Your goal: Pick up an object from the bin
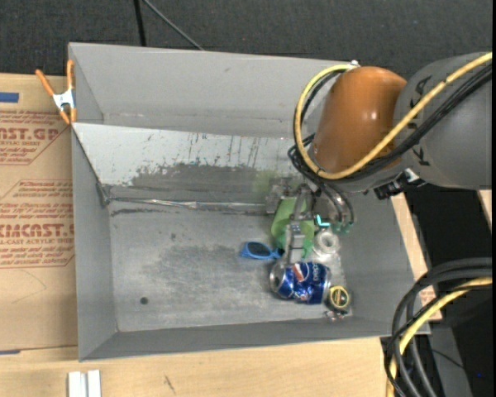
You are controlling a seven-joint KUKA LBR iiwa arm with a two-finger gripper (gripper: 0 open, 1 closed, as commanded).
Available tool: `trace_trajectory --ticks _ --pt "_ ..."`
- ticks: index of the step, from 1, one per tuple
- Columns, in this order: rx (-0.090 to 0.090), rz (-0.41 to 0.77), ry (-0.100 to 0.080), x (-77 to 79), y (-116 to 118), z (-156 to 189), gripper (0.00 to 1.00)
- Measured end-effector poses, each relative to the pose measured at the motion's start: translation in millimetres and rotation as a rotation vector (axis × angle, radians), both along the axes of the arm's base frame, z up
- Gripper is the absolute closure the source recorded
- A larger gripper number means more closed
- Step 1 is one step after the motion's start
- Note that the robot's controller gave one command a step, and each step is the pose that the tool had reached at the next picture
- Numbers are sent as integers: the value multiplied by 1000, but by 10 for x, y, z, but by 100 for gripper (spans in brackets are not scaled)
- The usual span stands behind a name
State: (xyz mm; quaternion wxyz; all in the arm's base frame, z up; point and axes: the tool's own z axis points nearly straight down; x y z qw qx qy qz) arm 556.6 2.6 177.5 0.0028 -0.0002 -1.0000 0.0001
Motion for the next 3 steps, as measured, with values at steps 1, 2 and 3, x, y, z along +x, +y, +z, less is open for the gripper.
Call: trace_trajectory --ticks 1,2,3 --pt "0 23 -2 23 -823 -1059 0" --pt "1 26 -7 39 -793 -1015 100" --pt "1 84 -16 -47 -221 409 100"
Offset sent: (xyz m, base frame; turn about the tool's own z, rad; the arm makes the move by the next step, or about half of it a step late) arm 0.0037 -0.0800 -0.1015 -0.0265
